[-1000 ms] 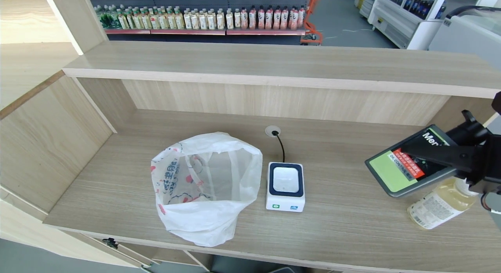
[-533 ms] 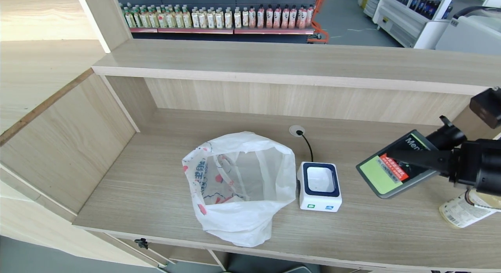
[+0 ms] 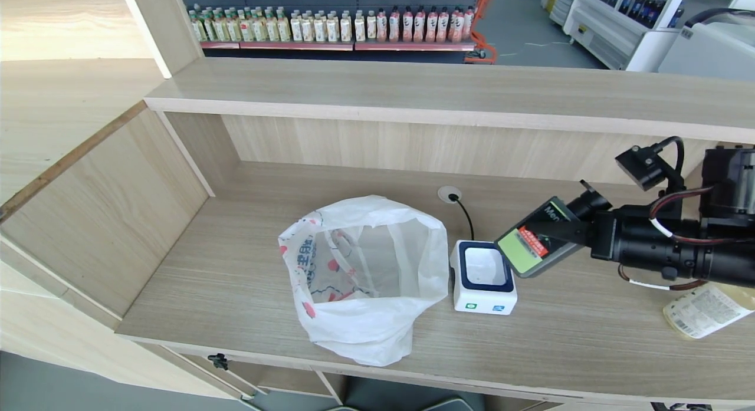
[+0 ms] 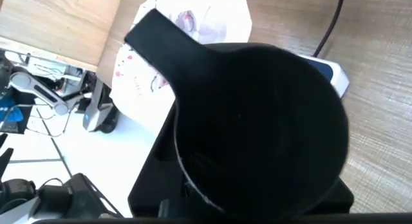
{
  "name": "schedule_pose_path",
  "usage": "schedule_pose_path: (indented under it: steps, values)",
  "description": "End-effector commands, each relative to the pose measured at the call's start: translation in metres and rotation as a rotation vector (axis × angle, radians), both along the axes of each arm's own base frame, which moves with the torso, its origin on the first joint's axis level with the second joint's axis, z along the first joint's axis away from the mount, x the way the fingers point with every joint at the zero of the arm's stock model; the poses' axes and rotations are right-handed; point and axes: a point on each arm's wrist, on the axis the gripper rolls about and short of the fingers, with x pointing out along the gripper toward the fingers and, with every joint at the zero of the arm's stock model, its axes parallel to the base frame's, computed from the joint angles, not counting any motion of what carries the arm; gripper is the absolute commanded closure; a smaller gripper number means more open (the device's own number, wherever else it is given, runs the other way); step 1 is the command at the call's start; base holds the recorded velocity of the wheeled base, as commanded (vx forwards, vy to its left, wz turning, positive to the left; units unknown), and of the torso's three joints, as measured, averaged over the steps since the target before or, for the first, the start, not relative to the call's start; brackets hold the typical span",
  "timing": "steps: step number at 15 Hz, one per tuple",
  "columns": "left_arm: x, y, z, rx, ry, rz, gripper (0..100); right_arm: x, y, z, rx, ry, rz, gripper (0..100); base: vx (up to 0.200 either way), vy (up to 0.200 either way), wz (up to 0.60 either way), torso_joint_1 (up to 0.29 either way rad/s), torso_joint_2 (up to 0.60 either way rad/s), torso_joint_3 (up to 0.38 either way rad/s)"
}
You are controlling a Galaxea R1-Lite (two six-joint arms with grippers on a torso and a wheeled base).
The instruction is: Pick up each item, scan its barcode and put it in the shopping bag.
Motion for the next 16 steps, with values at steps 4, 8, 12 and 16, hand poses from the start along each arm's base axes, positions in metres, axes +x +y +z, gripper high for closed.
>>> schedule_pose_path:
  steps: [4,8,12,16]
  values:
    - [0.0,0.0,0.0,-0.001,-0.001,0.0,0,0.032,0.012,-0.037,-0.041,0.05,0.033,100,0.0,0.0,0.0,0.0,0.0,0.0]
    - [0.0,0.0,0.0,-0.001,-0.001,0.0,0,0.042,0.024,-0.052,-0.063,0.043,0.07,100,0.0,0.0,0.0,0.0,0.0,0.0]
    - [0.0,0.0,0.0,-0.001,-0.001,0.0,0,0.054,0.034,-0.061,-0.07,0.019,0.094,100,0.0,0.0,0.0,0.0,0.0,0.0]
    - [0.0,0.0,0.0,-0.002,-0.001,0.0,0,0.058,0.035,-0.061,-0.1,-0.014,0.104,100,0.0,0.0,0.0,0.0,0.0,0.0]
